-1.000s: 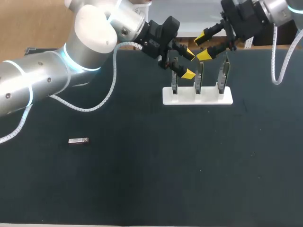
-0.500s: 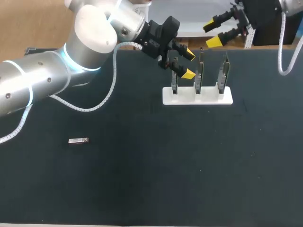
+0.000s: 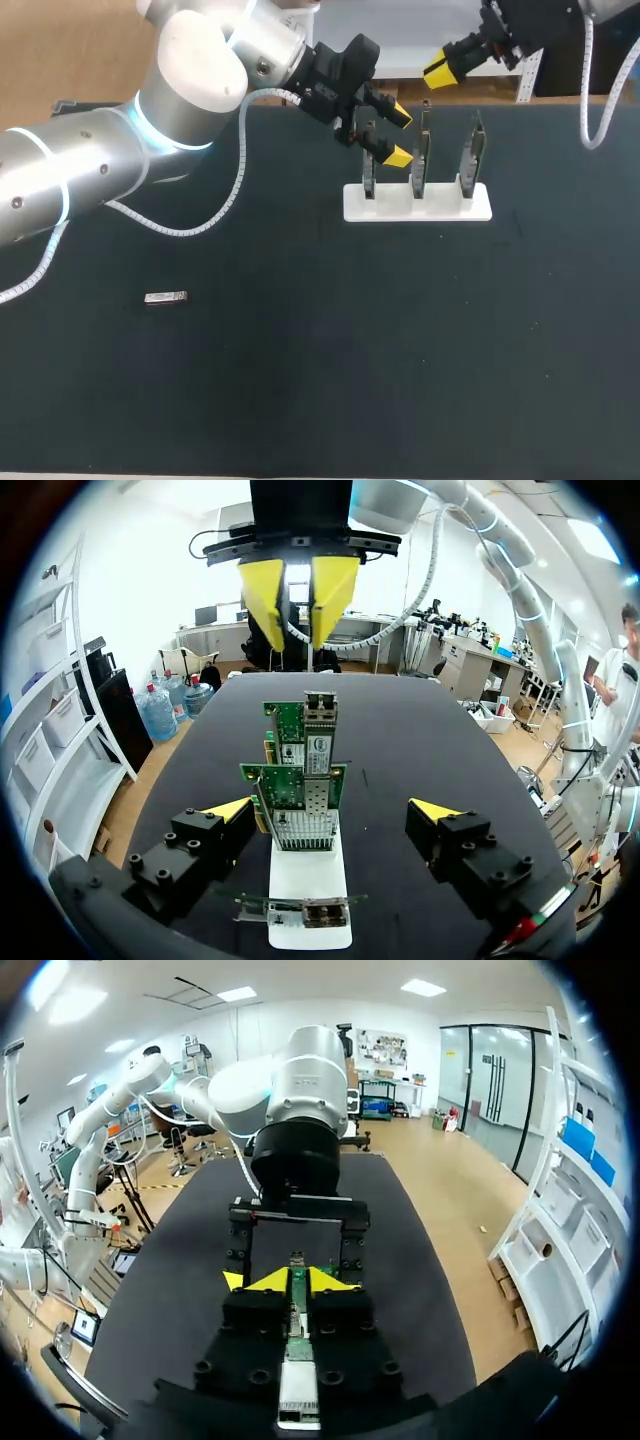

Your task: Pick up the optical module with the left hand, and insert it into the network port with the right hand.

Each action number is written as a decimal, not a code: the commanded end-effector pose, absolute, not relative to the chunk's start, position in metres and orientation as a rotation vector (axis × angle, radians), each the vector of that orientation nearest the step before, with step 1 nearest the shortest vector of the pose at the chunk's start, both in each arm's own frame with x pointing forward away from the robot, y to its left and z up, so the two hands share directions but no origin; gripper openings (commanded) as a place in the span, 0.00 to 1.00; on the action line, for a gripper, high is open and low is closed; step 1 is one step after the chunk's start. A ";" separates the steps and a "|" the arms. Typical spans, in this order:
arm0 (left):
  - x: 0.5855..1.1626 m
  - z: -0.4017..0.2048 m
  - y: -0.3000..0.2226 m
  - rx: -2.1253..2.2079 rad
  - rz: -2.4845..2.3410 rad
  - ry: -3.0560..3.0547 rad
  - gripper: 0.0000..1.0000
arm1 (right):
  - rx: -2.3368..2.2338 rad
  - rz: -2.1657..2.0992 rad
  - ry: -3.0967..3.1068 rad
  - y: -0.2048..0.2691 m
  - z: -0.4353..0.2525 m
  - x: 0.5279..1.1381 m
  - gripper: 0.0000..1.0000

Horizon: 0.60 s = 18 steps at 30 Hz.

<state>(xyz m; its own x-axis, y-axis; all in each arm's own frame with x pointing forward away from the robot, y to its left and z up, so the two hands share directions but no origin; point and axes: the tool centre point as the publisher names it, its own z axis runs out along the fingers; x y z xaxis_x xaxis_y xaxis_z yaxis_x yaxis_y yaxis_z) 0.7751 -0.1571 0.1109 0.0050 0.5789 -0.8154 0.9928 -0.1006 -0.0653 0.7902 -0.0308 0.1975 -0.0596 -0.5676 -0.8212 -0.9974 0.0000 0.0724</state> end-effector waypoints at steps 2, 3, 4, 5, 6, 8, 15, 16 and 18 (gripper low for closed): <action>0.777 0.111 -0.158 1.736 -0.964 1.622 1.00 | -1.628 0.925 1.691 -0.029 0.196 0.789 0.00; 0.777 0.111 -0.158 1.736 -0.964 1.622 1.00 | -1.629 0.928 1.690 -0.029 0.196 0.788 0.00; 0.777 0.111 -0.158 1.736 -0.964 1.622 1.00 | -1.630 0.929 1.689 -0.028 0.195 0.788 0.00; 0.777 0.111 -0.158 1.736 -0.964 1.622 1.00 | -1.631 0.929 1.689 -0.028 0.195 0.787 0.00; 0.777 0.111 -0.158 1.736 -0.964 1.622 1.00 | -1.633 0.928 1.690 -0.028 0.194 0.787 0.00; 0.777 0.111 -0.158 1.736 -0.964 1.622 1.00 | -1.635 0.926 1.689 -0.027 0.193 0.786 0.00; 0.777 0.111 -0.158 1.736 -0.964 1.622 1.00 | -1.641 0.930 1.705 -0.027 0.187 0.784 0.00; 0.777 0.111 -0.158 1.736 -0.964 1.622 1.00 | -1.644 0.931 1.707 -0.027 0.187 0.784 0.00; 0.777 0.111 -0.158 1.736 -0.964 1.622 1.00 | -1.648 0.933 1.709 -0.026 0.185 0.784 0.00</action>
<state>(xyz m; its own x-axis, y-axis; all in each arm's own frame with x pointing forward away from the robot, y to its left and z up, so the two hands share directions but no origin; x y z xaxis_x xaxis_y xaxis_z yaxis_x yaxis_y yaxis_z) 0.7751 -0.1571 0.1109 0.0050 0.5789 -0.8154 0.9928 -0.1006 -0.0653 0.7828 -0.0282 0.1862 -0.0664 -0.5855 -0.8079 -0.9961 -0.0081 0.0878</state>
